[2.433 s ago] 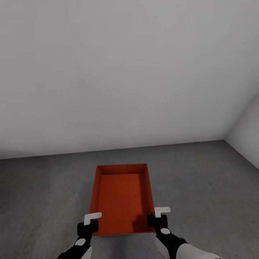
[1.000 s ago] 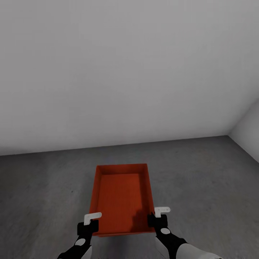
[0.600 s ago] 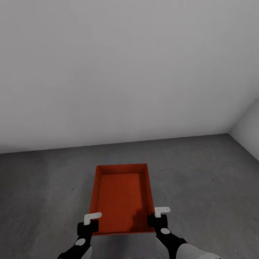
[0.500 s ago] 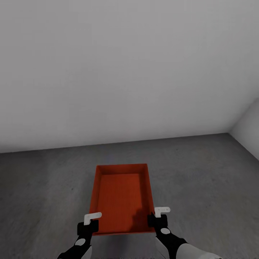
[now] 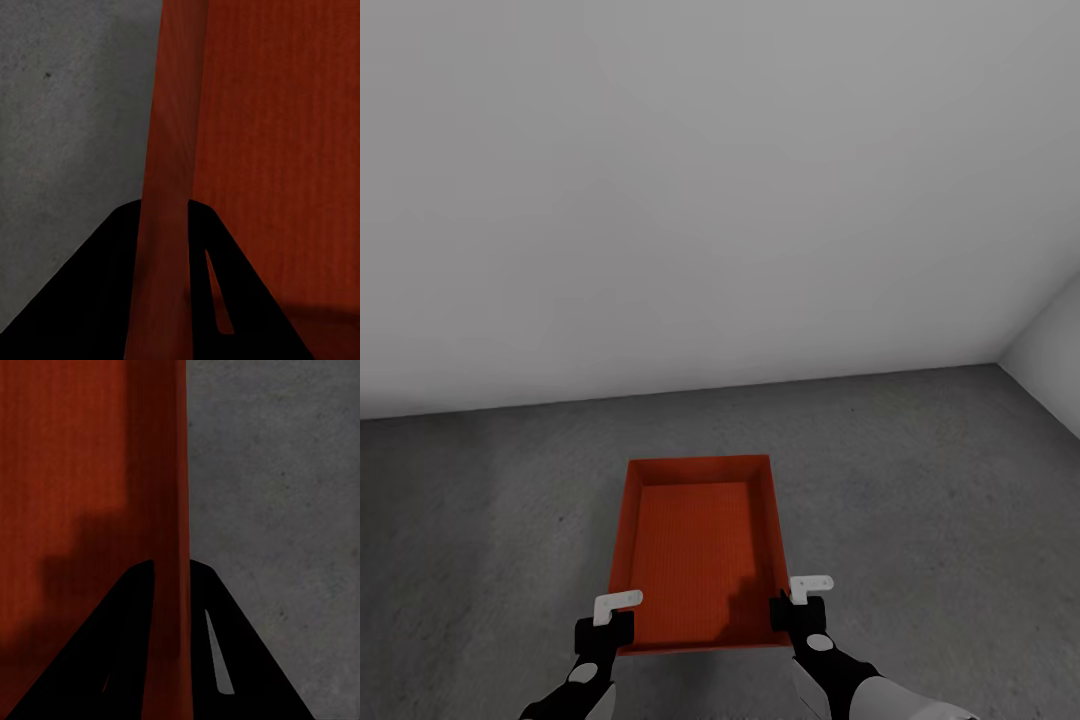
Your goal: Move the two storage containers from the living room to the garage. In the garage, place one container on the floor and stack the other container on top of it (either order is fine).
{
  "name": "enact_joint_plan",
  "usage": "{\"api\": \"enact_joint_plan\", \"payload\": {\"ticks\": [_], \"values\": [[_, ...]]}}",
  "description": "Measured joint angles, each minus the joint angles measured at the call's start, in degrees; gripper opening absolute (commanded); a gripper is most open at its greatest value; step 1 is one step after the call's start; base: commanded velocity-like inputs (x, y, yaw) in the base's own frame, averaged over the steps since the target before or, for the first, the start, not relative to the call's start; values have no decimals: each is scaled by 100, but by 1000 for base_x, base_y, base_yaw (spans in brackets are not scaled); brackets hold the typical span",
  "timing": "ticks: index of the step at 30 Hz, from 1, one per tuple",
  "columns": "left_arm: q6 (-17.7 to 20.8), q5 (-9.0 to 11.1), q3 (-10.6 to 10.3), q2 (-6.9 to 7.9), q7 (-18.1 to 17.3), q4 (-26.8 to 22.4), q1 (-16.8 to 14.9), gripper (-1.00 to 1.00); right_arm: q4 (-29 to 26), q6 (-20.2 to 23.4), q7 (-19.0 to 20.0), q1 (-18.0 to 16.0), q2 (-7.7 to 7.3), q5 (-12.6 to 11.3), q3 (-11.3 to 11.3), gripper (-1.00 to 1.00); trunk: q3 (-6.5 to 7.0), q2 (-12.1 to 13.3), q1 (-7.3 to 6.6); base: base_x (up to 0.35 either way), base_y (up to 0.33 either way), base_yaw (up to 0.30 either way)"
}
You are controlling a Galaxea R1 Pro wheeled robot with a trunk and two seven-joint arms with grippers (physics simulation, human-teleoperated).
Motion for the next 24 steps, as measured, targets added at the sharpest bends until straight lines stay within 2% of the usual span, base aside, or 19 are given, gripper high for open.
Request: {"api": "enact_joint_plan", "payload": {"ticks": [24], "values": [[0,-1,4,-1,0,-1,2,-100,-3,4,-3,0,0,6,1,-100,-6,0,0,1,6,0]]}}
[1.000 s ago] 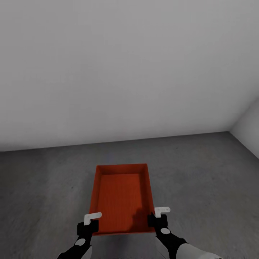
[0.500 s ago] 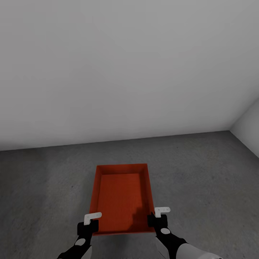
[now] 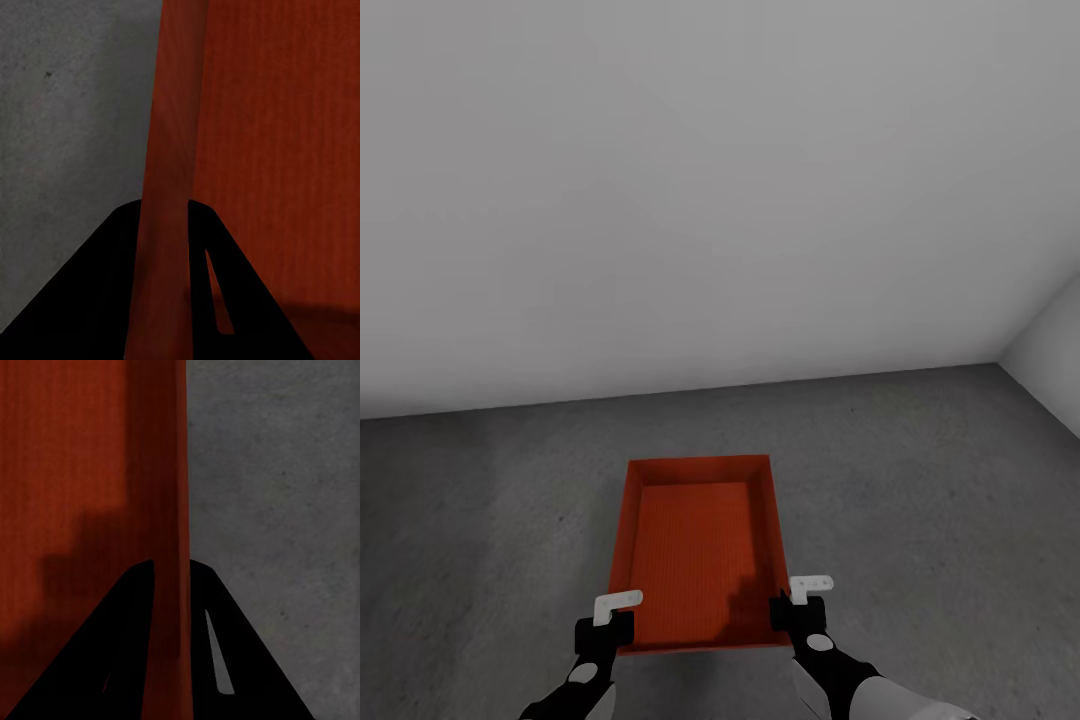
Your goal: Move the two storage containers from the living room to the garage. In the garage, place one container on the floor and stack the other container on top of it (either order is fine).
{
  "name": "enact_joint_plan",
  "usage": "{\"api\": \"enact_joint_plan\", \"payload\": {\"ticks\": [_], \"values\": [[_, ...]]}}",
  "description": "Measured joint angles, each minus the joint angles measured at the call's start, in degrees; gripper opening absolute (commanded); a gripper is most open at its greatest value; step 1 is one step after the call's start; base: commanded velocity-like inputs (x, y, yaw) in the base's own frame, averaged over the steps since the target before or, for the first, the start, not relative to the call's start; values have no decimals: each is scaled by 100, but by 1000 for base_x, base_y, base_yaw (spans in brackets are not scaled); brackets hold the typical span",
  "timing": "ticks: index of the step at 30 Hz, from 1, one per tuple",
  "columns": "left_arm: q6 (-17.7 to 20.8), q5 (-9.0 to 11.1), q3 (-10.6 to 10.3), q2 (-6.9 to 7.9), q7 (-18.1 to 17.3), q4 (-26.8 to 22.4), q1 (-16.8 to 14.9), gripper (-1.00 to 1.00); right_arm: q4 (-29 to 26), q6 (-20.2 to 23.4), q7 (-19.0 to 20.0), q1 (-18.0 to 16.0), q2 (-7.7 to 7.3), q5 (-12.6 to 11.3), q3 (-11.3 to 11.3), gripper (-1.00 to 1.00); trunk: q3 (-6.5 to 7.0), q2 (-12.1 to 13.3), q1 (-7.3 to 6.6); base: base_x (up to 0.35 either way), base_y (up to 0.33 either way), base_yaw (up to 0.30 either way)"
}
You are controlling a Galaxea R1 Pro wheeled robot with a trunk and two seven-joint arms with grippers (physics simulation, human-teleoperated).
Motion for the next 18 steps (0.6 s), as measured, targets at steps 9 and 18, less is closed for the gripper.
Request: {"api": "enact_joint_plan", "payload": {"ticks": [9,18], "values": [[9,-30,12,-1,3,3,-2,-100,3,1,-1,1,-1,-6,4,-100,0,0,0,48,167,0],[7,-19,3,-1,5,1,-3,-100,-1,0,-2,1,-1,5,-6,-100,0,0,0,2,8,0]]}}
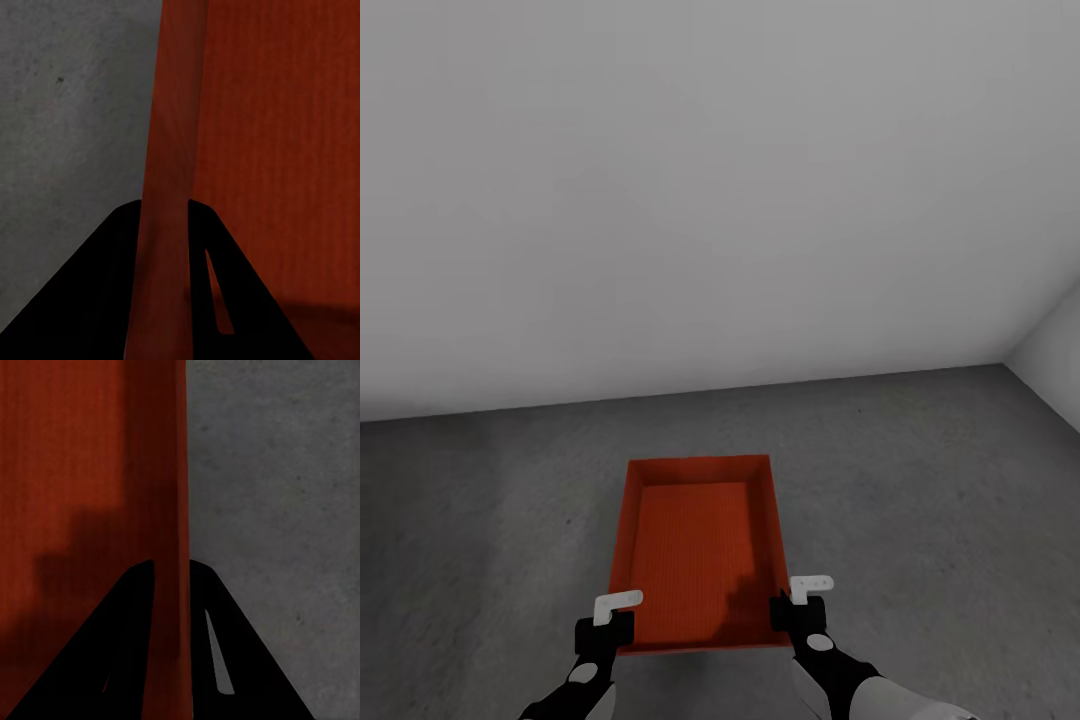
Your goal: Move the two storage containers from the living room to the garage. In the garage, place one container on the floor and stack the other container on top of it (either order is fine).
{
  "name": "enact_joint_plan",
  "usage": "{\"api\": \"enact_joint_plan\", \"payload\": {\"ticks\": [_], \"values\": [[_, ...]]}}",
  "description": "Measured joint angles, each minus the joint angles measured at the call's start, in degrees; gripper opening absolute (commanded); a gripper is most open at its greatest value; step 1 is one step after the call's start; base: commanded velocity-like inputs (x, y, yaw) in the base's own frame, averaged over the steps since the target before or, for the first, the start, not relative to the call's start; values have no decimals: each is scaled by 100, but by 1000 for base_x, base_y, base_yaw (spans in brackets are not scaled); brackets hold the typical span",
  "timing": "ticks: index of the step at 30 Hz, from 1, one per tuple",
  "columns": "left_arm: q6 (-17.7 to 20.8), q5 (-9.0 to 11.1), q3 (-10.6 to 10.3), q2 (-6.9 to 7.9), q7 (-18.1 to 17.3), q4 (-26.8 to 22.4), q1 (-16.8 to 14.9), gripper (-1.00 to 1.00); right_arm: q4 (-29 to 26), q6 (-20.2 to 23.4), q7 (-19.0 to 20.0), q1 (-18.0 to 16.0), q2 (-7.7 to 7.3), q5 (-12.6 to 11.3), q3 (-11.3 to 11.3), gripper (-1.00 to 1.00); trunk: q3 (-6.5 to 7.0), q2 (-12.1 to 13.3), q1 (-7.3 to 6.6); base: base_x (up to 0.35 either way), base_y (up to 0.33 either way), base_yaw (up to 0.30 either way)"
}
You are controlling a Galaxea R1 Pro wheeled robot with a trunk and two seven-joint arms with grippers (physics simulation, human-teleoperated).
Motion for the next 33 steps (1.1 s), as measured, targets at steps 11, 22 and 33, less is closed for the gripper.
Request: {"api": "enact_joint_plan", "payload": {"ticks": [11,22,33], "values": [[0,2,1,1,-1,-2,4,-100,3,0,0,0,1,0,2,-100,0,0,0,13,0,0],[-1,8,-2,0,-1,-1,0,-100,2,-2,-1,0,2,1,-3,-100,0,0,-1,155,0,0],[-2,5,3,-1,0,-2,2,-100,0,-2,-1,0,1,-3,3,-100,0,0,0,7,0,0]]}}
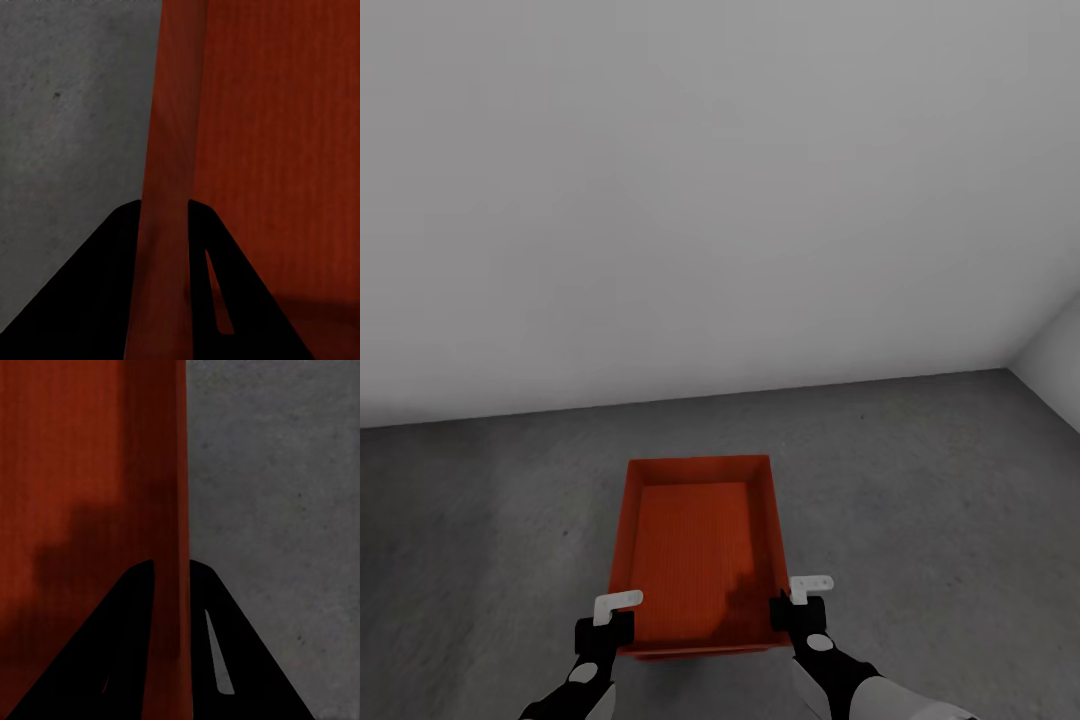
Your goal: Move the two storage containers from the living room to the garage. In the garage, place one container on the floor and stack the other container on top of it (either order is fine).
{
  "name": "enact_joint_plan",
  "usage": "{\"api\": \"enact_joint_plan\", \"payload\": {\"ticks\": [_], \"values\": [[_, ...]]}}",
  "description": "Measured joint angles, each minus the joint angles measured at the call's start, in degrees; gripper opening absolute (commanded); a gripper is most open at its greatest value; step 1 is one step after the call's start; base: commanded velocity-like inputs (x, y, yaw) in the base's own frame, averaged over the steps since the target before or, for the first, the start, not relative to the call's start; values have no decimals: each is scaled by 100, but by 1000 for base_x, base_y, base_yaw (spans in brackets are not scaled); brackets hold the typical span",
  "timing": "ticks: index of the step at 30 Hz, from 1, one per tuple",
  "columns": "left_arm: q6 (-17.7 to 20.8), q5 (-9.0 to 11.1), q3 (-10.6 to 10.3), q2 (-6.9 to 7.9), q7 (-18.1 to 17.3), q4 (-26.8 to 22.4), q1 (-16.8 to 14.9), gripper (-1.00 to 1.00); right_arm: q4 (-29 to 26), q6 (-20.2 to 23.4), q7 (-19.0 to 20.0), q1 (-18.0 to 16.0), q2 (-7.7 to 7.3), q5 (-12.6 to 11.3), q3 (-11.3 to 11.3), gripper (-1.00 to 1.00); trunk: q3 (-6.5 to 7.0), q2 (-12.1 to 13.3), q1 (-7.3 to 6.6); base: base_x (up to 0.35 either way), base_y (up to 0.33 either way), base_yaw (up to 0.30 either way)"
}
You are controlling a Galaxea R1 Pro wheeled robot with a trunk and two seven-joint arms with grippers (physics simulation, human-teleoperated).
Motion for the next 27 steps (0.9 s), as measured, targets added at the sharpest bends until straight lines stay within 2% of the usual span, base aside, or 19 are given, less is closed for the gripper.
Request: {"api": "enact_joint_plan", "payload": {"ticks": [7,13,27], "values": [[1,-1,1,1,-1,0,0,-100,-1,2,-4,0,2,4,-1,-100,0,0,0,0,0,0],[8,-20,6,8,-9,-3,-2,-100,2,-3,-11,1,7,-3,0,-100,0,0,0,0,0,124],[4,-4,1,5,-6,1,0,-100,1,2,-10,0,6,9,-4,-100,0,0,0,0,0,6]]}}
